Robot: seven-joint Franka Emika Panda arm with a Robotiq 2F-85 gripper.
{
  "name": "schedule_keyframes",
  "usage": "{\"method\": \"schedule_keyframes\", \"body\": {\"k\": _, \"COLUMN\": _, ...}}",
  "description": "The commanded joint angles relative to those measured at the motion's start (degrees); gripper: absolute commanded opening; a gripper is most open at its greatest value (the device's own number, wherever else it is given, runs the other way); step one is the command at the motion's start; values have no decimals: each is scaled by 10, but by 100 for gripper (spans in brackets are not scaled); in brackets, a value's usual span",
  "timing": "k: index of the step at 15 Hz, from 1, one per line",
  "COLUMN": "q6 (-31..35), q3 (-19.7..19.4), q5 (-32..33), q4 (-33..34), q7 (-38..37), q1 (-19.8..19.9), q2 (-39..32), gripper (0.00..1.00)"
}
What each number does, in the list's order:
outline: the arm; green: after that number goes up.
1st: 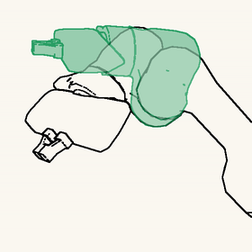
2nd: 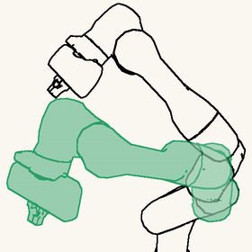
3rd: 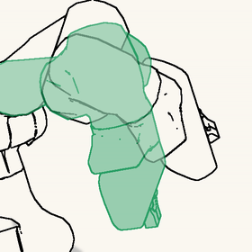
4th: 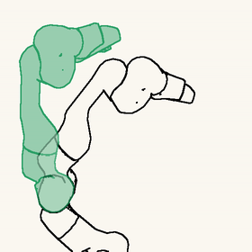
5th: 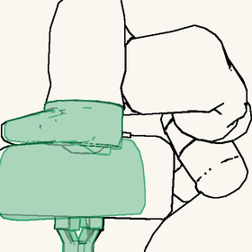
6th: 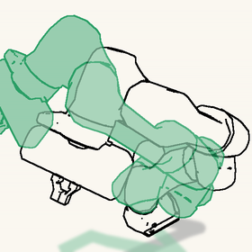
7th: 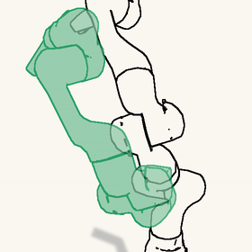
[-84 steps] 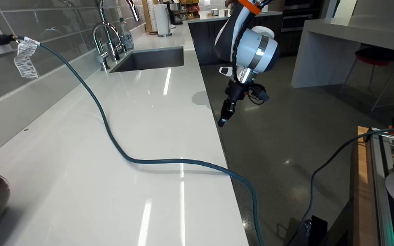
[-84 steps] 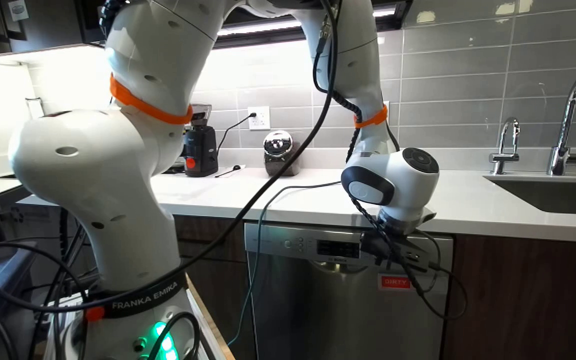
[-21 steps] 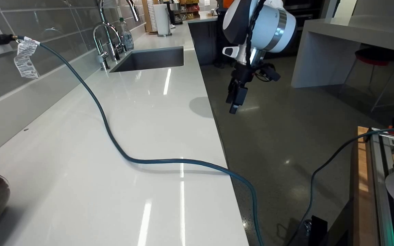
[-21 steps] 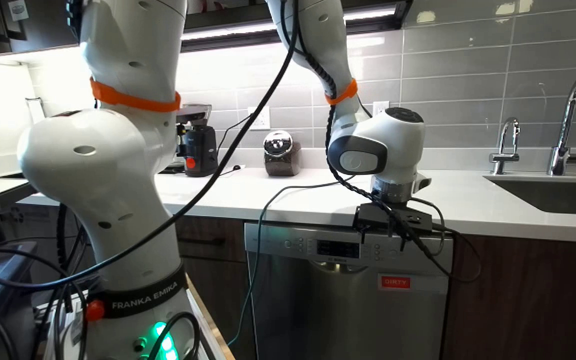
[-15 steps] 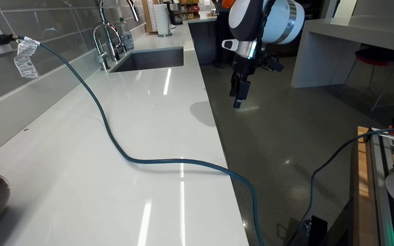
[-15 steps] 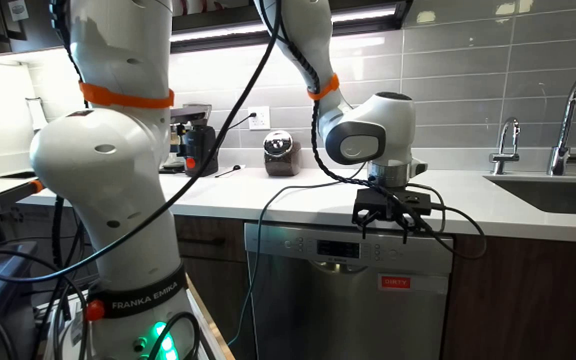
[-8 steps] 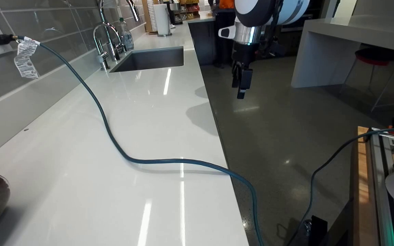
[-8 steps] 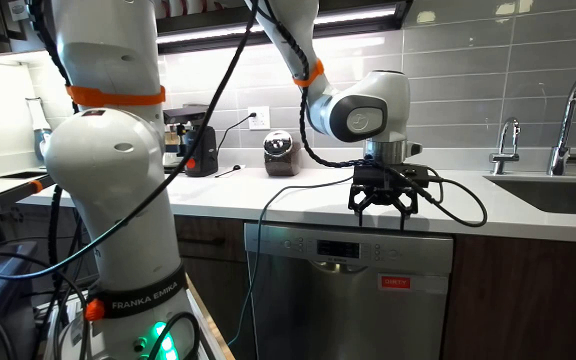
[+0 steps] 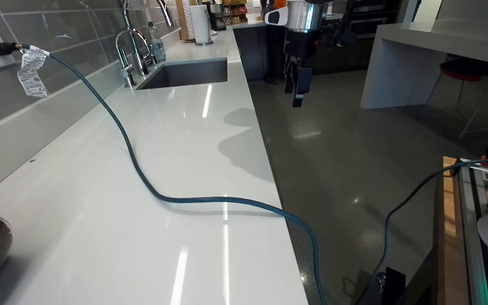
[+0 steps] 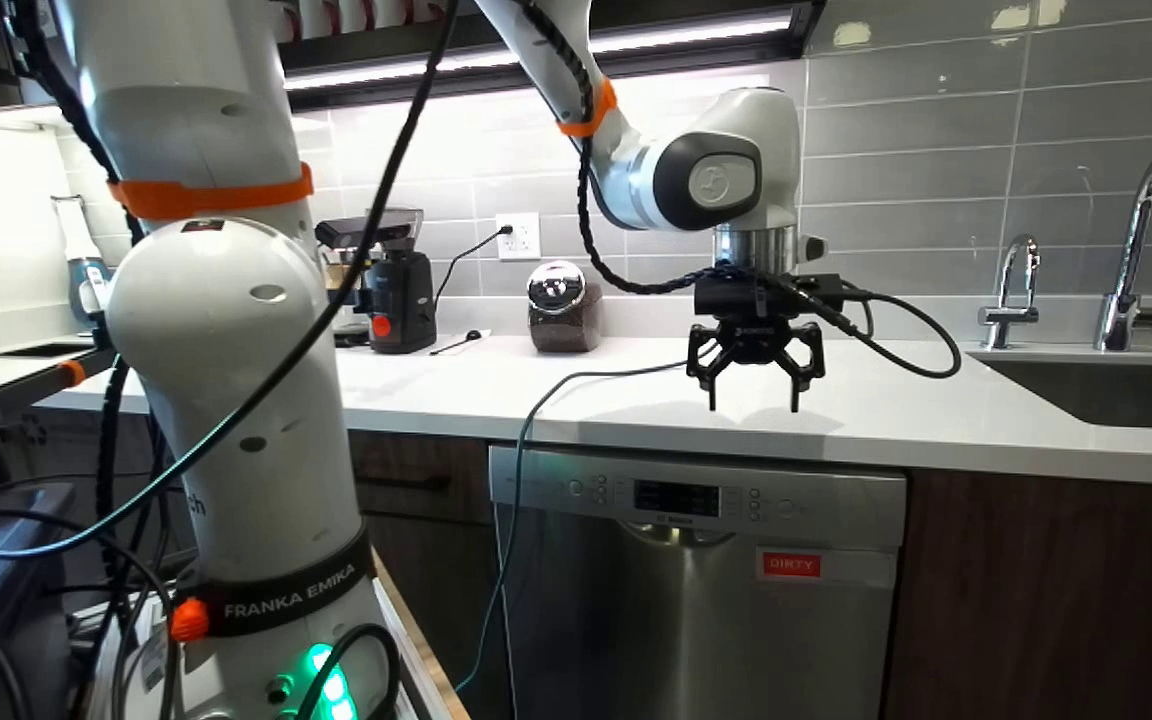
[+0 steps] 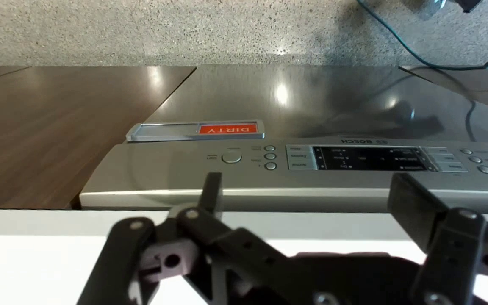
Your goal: Press a button on the stove
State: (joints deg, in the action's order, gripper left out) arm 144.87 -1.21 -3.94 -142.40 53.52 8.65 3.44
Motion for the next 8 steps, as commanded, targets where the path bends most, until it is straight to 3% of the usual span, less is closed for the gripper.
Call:
{"method": "schedule_keyframes", "body": {"k": 1, "q6": -40, "q3": -16, "q5": 29, "q4": 2, "q7": -45, "q1": -20, "q2": 32, "gripper": 100}}
{"method": "schedule_keyframes", "body": {"k": 2, "q6": -16, "q3": -21, "q5": 12, "q4": 1, "q7": -20, "q1": -25, "q2": 15, "gripper": 100}}
{"method": "schedule_keyframes", "body": {"k": 8, "q6": -25, "q3": -25, "q5": 15, "q4": 1, "q7": -30, "q1": -28, "q2": 29, "gripper": 100}}
